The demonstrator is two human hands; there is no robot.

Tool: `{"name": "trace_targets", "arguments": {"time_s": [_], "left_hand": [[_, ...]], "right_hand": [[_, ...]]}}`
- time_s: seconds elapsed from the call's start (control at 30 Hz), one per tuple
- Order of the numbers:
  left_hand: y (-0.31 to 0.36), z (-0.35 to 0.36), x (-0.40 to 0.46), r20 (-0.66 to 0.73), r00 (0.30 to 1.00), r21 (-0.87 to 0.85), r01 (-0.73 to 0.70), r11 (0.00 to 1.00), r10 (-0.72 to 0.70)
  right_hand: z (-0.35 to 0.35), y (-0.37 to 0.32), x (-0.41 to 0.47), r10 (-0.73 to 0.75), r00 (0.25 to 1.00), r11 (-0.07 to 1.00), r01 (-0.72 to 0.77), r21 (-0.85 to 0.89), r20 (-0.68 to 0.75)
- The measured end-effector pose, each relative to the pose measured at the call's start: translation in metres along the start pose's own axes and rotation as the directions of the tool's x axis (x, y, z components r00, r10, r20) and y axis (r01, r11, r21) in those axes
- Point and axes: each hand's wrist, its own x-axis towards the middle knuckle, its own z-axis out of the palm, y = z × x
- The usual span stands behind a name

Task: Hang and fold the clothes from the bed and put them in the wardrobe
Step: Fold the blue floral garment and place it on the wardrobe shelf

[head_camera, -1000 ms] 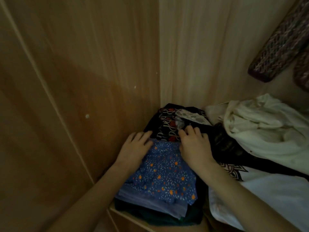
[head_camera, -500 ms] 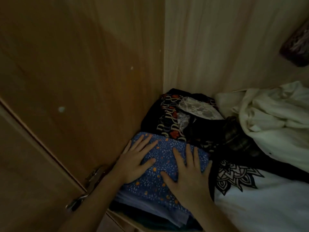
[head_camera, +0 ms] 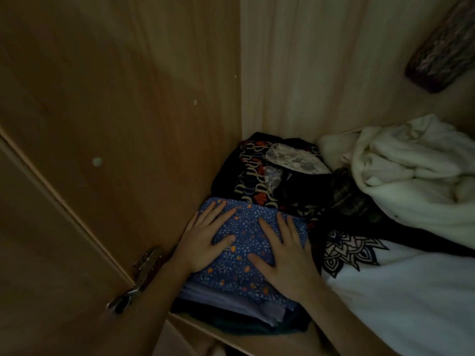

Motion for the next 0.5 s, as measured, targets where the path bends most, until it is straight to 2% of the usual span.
{"name": "trace_targets", "arguments": {"time_s": [0.13, 0.23, 0.37, 0.43, 0.5], "left_hand": [[0.000, -0.002, 0.000, 0.016, 1.000, 0.009, 0.005, 1.000, -0.005], [0.006, -0.007, -0.001, 0.066, 0.997, 0.069, 0.024, 0.997, -0.028], [0.015, -0.015, -0.005, 0.091, 0.995, 0.221, 0.025, 0.975, -0.046], [0.021, -0.021, -0.010, 0.032, 0.999, 0.268, 0.019, 0.963, -0.029], [0.030, -0.026, -0.024, -0.064, 0.998, 0.238, 0.001, 0.971, 0.015]], "right_hand": [[-0.001, 0.001, -0.016, 0.077, 0.991, 0.995, -0.084, -0.055, -0.109], [-0.005, -0.005, -0.019, 0.129, 0.991, 0.992, -0.129, -0.008, -0.041], [-0.028, -0.013, -0.019, 0.144, 0.987, 0.985, -0.136, -0.110, 0.074], [-0.041, -0.017, -0.024, 0.121, 0.991, 0.979, -0.108, -0.172, 0.061], [-0.052, -0.019, -0.036, 0.096, 0.995, 0.977, -0.095, -0.192, -0.003]]}}
